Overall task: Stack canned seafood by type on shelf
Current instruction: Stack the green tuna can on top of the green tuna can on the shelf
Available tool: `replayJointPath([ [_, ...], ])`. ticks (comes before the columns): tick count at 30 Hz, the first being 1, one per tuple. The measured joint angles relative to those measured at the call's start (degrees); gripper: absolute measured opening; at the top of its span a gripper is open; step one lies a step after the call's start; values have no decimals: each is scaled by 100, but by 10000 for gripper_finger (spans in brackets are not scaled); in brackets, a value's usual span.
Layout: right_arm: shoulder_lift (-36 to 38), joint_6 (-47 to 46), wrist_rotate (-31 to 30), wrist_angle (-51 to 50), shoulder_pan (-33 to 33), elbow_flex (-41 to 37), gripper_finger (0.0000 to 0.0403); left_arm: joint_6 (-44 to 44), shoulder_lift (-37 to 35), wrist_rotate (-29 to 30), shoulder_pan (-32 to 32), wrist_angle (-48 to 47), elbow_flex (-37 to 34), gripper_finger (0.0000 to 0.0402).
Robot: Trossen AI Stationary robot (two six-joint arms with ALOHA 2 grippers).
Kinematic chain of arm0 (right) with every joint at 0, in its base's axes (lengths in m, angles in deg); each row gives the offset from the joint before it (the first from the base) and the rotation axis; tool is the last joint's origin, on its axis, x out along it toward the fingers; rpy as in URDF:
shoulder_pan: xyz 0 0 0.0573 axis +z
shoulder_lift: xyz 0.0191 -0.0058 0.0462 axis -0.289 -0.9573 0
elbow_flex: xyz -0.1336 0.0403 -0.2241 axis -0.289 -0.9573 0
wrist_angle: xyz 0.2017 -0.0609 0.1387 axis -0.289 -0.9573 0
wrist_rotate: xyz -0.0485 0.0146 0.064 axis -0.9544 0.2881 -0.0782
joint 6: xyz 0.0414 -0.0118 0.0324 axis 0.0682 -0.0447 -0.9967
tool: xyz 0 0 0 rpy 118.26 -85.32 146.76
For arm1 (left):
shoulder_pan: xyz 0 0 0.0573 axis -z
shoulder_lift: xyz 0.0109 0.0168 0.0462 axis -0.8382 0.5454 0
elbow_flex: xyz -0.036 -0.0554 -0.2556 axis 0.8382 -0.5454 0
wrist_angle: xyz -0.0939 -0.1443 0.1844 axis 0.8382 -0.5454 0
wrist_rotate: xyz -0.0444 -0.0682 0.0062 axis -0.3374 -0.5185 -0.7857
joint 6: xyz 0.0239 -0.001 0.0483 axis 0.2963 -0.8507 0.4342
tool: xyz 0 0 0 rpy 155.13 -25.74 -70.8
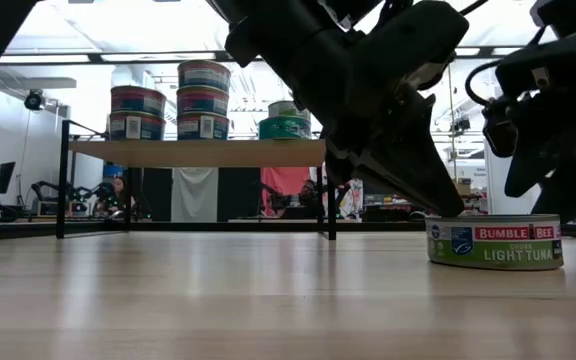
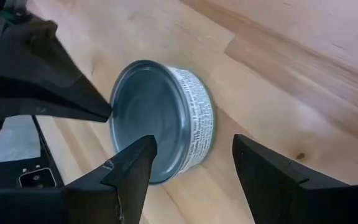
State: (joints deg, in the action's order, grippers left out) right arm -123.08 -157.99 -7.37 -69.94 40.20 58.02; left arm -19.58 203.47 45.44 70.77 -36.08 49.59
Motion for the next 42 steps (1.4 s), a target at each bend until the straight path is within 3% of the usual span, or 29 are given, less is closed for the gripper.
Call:
replayJointPath([
  [11,0,-106,0,883,0,-398,220,-233,-2,-22,0,298,-170,0],
  [22,-4,148,0,863,0,-449,280,-465,-17,-62,3,614,-370,0],
  [27,-166,264,0,973,0,-458,292,-874,-26,-137,4,1148,-656,0],
  [42,-1039,773,49,1844,-2,-226,295,-952,-24,-204,13,1121,-679,0],
])
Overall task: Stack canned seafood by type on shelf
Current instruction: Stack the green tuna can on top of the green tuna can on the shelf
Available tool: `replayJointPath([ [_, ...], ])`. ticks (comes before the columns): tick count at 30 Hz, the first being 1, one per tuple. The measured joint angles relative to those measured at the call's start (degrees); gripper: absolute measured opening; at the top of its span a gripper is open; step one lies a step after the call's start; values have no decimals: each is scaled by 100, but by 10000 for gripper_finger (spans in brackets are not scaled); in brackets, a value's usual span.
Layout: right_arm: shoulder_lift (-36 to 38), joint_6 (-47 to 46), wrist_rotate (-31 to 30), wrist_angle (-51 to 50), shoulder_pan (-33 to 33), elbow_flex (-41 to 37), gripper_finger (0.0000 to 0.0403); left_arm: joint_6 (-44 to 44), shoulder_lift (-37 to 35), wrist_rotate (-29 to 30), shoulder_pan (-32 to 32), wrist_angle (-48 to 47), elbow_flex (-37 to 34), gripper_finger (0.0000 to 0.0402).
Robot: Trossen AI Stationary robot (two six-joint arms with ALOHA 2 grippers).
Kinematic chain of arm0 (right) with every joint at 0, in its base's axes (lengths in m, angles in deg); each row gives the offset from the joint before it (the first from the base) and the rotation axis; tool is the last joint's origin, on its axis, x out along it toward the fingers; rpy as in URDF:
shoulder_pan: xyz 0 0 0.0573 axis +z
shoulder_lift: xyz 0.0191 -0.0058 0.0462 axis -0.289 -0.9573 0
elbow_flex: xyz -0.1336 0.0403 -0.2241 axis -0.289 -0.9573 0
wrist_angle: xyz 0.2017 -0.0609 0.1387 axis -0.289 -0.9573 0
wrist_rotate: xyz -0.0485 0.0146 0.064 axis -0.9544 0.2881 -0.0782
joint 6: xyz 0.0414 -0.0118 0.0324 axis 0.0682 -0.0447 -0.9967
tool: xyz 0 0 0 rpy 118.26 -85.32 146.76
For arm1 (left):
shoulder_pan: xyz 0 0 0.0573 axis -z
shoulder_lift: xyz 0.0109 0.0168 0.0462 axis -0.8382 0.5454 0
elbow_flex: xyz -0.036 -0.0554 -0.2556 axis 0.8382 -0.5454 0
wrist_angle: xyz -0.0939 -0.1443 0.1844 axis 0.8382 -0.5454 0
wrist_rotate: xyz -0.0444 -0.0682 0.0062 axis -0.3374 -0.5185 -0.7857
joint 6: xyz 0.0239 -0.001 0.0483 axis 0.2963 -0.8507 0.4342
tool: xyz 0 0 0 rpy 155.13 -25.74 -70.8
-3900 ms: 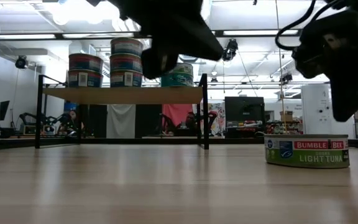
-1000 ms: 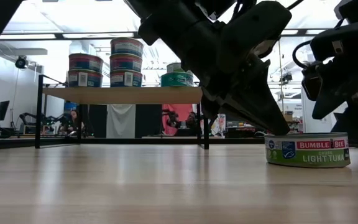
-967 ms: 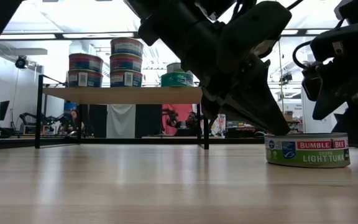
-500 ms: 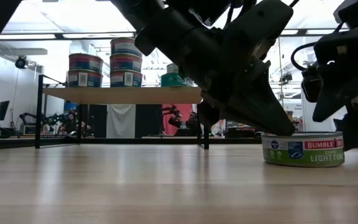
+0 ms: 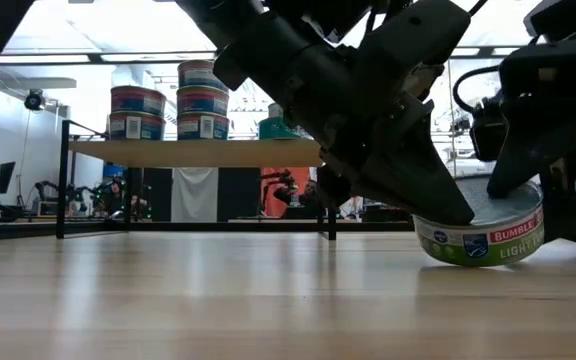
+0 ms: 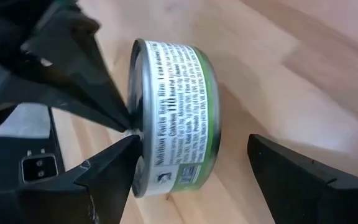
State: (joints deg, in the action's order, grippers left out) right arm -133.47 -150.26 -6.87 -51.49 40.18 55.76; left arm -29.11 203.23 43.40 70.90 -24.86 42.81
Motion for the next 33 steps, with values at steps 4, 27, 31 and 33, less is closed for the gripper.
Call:
replayJointPath([
  [4,-198,432,122,28,0,192,295,16,0,-27,3,-17,-4,0],
  [27,52,1294,252,-701,-96,746,132,172,-838,44,2,-1474,-15,0],
  [31,642,1552,232,-1617,-285,1066,132,265,-1161,196,11,-1908,-13,0],
  [33,926,1758,228,-2171,-402,1279,132,302,-1355,277,13,-2037,-13,0],
])
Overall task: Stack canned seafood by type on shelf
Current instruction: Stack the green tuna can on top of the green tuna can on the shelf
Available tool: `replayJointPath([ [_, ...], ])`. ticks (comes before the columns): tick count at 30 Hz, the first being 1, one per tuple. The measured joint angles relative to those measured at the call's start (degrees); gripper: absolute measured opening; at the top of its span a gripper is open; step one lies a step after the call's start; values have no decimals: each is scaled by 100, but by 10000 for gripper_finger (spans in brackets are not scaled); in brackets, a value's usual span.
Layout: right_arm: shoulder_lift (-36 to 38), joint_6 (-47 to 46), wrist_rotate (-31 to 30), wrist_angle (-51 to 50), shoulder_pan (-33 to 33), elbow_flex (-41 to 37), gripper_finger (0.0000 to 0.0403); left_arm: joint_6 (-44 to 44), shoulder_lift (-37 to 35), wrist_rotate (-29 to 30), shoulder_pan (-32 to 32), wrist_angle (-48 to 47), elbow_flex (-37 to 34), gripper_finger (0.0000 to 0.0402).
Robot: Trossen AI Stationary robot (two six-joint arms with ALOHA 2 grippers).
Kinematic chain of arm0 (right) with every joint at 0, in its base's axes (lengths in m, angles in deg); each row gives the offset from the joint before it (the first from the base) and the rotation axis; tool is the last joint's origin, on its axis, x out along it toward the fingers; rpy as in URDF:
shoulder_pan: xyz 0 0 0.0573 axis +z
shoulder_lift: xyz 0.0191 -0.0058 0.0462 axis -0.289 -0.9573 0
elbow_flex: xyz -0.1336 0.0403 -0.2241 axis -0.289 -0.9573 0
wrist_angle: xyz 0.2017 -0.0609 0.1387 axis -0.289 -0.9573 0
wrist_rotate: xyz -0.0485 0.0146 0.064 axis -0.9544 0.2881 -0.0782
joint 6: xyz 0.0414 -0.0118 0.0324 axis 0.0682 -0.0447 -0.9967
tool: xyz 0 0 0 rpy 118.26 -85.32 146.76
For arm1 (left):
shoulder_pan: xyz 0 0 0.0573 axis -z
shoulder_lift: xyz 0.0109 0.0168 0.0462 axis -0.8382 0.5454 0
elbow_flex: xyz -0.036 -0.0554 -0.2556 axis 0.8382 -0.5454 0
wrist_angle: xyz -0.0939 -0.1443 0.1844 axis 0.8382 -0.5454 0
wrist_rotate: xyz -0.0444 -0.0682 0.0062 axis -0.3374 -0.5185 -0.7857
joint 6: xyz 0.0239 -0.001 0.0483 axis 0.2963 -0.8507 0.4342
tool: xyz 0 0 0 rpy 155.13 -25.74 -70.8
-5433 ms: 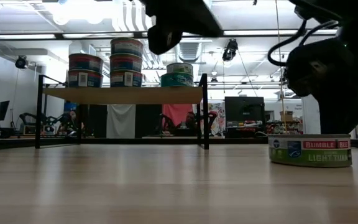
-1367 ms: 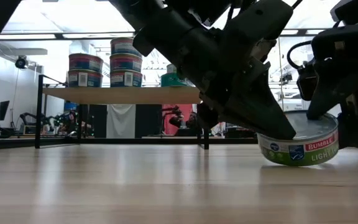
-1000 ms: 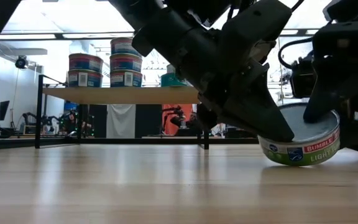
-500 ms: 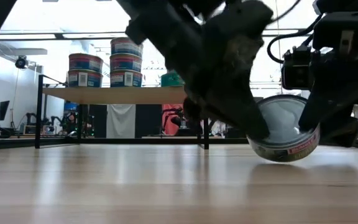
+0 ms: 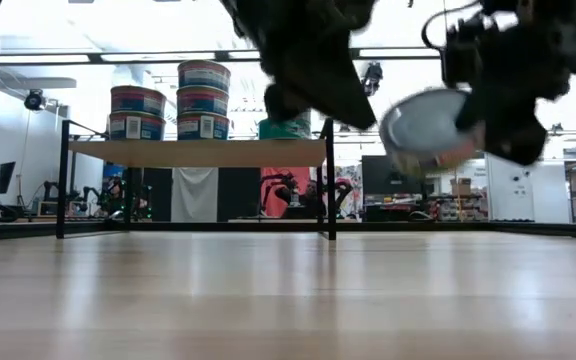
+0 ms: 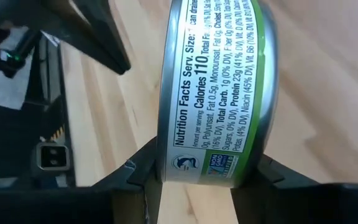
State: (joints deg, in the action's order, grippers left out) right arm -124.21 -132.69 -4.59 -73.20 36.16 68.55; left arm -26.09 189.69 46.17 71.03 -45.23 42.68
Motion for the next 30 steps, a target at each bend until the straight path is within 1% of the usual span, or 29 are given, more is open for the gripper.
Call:
replayJointPath([
  [3,413,275,3,-629,-212,401,132,2,-340,79,2,-106,4,0],
  [7,868,622,7,-1090,-594,908,132,-52,-824,286,11,-162,11,0],
  [11,1135,775,61,-1170,-1185,1317,132,-208,-1305,593,13,-183,17,0],
  [13,1169,727,226,-1148,-1550,1494,132,-274,-1531,812,13,-187,18,0],
  [16,1050,452,797,-1098,-2229,1720,132,-311,-1849,1158,13,-215,105,0],
  [20,707,380,1957,-867,-3140,2165,132,-41,-2264,1656,13,-267,382,0],
  [23,406,356,2587,-868,-3676,2625,132,137,-2514,2272,13,-497,637,0],
  [27,-92,360,3305,-871,-4225,3308,132,354,-2745,3229,13,-1122,941,0],
  [30,-564,262,3852,-843,-4575,3785,132,685,-2831,3899,10,-1548,1136,0],
])
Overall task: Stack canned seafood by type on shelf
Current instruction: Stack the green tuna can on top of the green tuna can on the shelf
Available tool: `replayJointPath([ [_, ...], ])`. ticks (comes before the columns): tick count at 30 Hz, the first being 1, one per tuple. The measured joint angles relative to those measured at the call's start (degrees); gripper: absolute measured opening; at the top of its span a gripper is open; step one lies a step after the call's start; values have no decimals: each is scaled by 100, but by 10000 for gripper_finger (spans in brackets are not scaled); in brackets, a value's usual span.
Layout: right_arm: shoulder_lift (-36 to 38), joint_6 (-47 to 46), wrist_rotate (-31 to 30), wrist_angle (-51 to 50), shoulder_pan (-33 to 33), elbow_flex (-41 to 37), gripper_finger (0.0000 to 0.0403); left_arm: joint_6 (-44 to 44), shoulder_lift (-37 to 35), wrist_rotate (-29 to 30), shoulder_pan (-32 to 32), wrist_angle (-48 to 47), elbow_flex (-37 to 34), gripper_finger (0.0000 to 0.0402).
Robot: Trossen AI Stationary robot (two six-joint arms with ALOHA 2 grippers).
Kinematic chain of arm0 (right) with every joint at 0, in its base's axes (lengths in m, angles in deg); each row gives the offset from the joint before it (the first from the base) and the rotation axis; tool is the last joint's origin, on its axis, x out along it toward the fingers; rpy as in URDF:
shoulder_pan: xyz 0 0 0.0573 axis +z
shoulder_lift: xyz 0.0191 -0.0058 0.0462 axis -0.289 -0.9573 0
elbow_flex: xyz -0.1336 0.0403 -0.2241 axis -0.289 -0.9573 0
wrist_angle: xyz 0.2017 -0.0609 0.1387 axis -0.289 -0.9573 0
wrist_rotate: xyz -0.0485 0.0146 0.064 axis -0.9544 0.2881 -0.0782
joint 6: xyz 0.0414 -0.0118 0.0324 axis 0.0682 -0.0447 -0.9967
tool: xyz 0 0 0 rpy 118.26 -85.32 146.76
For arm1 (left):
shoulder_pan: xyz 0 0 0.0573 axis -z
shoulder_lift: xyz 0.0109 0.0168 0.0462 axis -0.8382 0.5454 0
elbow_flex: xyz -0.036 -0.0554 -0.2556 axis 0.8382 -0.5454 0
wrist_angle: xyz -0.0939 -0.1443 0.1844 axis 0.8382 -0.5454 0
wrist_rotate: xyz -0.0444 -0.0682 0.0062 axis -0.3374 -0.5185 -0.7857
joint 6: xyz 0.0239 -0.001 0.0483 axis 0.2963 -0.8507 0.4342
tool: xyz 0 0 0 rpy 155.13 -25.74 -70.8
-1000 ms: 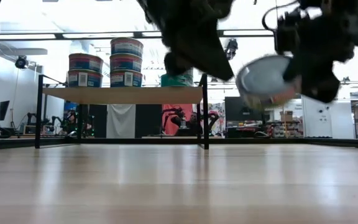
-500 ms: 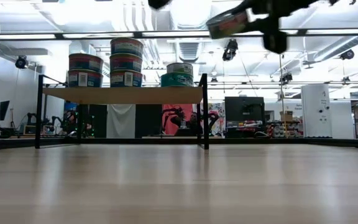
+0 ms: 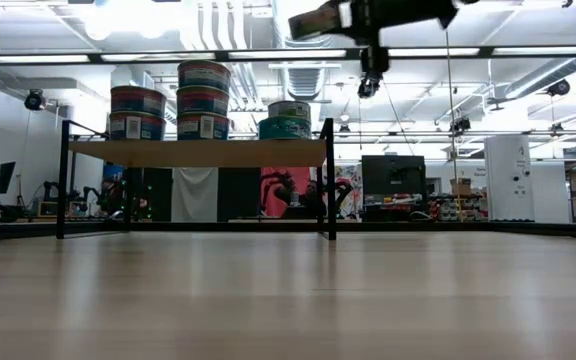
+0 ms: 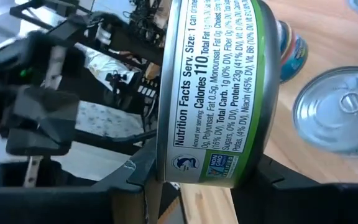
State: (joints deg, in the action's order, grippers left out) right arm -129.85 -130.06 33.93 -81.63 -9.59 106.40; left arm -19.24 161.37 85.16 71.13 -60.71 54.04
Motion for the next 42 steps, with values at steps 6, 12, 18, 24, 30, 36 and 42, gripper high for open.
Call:
replayJointPath([
  [6,-818,-334,614,-29,-533,634,132,951,-43,622,-92,-740,241,0],
  [12,-1390,-943,742,-17,-988,970,132,1413,-380,-632,-635,-1094,171,0],
  [18,-1686,-1640,869,319,-1158,1051,132,2173,-676,-1681,-1245,-1078,155,0],
  [24,-1818,-2001,820,300,-1147,1051,132,2393,-879,-1676,-1654,-1087,155,0],
  [30,-1832,-2097,519,291,-1170,1051,132,2570,-886,-1674,-1882,-1096,155,0],
  [36,-1832,-2157,446,146,-1180,1049,132,2827,-777,-1678,-1989,-1057,149,0],
  [42,-1834,-2201,412,76,-1180,1045,132,2944,-714,-1677,-2088,-1040,149,0],
])
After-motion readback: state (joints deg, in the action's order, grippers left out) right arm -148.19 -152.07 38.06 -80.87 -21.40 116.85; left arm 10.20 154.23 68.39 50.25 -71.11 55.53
